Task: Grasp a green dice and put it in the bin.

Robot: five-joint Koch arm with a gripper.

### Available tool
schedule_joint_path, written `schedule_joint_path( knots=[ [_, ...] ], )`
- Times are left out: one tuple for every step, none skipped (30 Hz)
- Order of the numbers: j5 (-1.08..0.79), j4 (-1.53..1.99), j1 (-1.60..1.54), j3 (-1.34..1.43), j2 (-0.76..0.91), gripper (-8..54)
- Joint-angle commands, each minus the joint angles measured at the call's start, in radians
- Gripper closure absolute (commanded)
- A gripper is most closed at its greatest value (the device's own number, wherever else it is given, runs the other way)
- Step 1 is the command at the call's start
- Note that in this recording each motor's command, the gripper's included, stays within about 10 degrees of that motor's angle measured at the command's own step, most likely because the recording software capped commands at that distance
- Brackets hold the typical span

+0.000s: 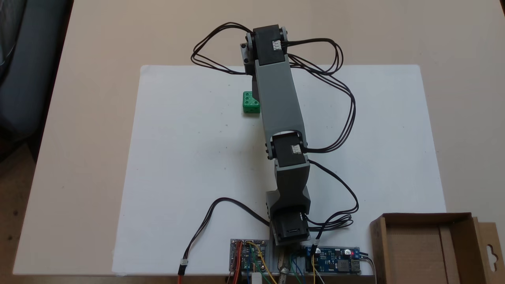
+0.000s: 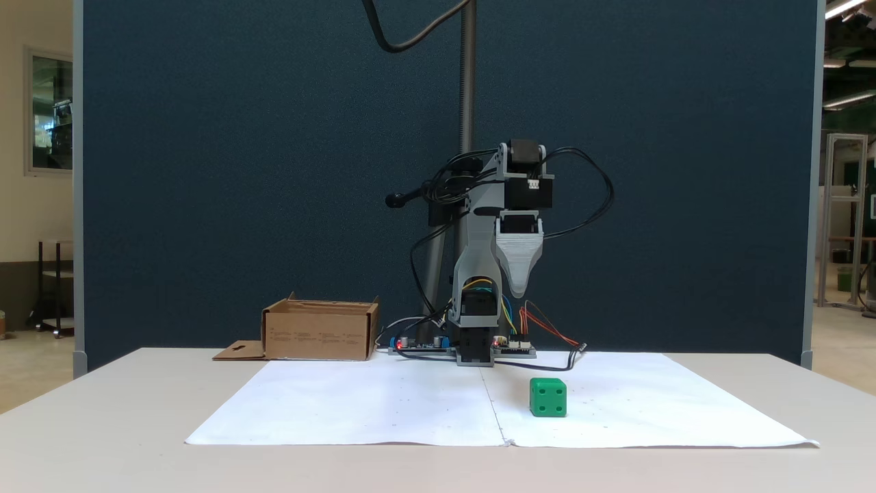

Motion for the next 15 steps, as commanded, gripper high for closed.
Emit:
schedule_joint_path(
  knots=[
    [0.061,-0.018,-0.029,-0.044,0.005,0.6],
    [0.061,-0.025,-0.029,-0.048,-0.005,0.6],
    [0.066,-0.035,-0.029,-0.049,-0.006,0.7],
    [0.075,-0.052,-0.029,-0.049,-0.011,0.5],
    [0.080,-0.071,-0.029,-0.049,-0.014,0.4],
    [0.080,-0.084,-0.035,-0.049,-0.015,0.4],
    [0.080,-0.097,-0.043,-0.049,-0.015,0.4],
    [0.081,-0.103,-0.048,-0.049,-0.015,0.5],
    [0.087,-0.104,-0.055,-0.049,-0.015,0.7],
    [0.098,-0.104,-0.063,-0.049,-0.015,0.7],
    [0.104,-0.109,-0.074,-0.049,-0.015,1.0],
    [0.107,-0.110,-0.087,-0.048,-0.015,1.1],
    [0.109,-0.115,-0.103,-0.048,-0.015,1.1],
    [0.109,-0.118,-0.115,-0.048,-0.015,1.1],
    [0.109,-0.121,-0.124,-0.048,-0.015,1.1]
  ],
)
